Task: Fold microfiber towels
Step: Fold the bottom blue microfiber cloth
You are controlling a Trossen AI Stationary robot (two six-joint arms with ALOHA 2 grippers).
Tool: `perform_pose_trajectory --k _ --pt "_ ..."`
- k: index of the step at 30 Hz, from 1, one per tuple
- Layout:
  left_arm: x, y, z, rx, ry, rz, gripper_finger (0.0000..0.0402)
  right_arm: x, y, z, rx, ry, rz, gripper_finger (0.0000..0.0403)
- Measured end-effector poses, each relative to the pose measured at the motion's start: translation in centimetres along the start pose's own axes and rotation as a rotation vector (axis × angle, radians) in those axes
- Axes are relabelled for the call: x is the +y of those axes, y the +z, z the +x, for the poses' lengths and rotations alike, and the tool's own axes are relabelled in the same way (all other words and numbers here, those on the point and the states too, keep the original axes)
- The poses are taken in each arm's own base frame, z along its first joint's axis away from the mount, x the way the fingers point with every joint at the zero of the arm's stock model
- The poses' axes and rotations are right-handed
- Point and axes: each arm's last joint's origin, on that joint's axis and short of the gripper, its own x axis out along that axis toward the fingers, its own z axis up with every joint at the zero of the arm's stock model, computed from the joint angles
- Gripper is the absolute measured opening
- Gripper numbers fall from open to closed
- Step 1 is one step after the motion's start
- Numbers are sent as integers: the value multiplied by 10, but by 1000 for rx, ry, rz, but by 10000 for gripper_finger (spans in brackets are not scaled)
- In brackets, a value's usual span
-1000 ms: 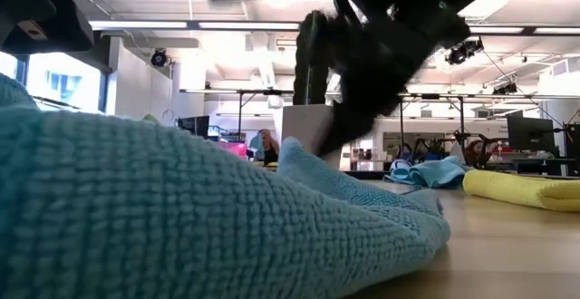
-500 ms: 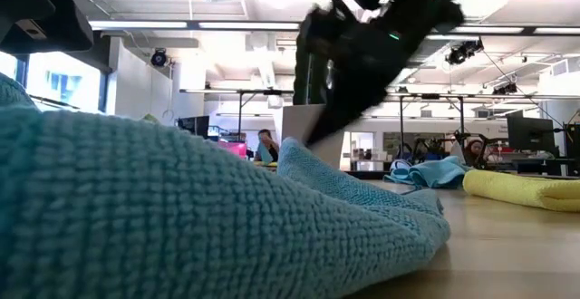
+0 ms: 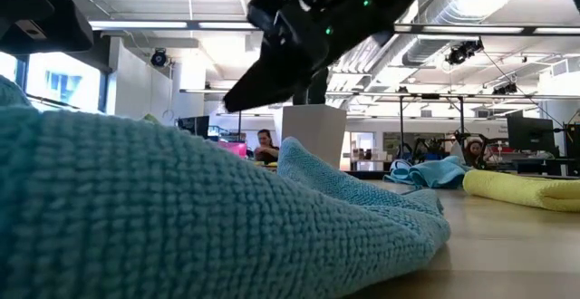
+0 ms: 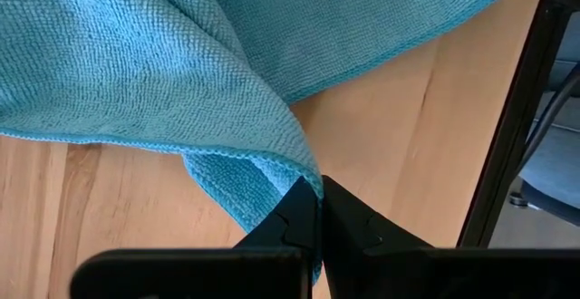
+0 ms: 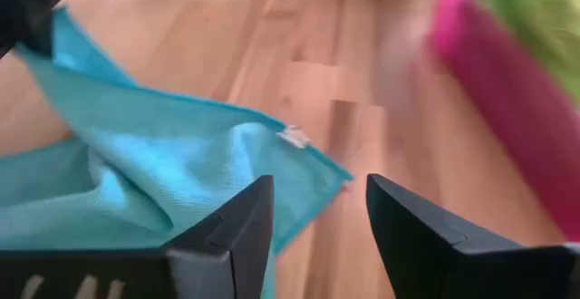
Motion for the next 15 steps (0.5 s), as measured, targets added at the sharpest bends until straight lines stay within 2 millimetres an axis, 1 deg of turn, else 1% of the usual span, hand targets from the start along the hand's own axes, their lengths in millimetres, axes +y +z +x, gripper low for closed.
perform_pose_trajectory --k 4,9,12,15 --pt "0 0 0 2 -4 -1 0 0 -3 21 8 74 -97 182" --pt "-1 0 0 20 -22 -23 0 -4 4 41 -20 134 -157 186" --pt "-3 -2 0 28 -31 -31 0 -12 8 51 -33 131 -176 186" --pt "-5 -5 -1 21 -29 -28 0 -24 12 60 -48 130 -157 186"
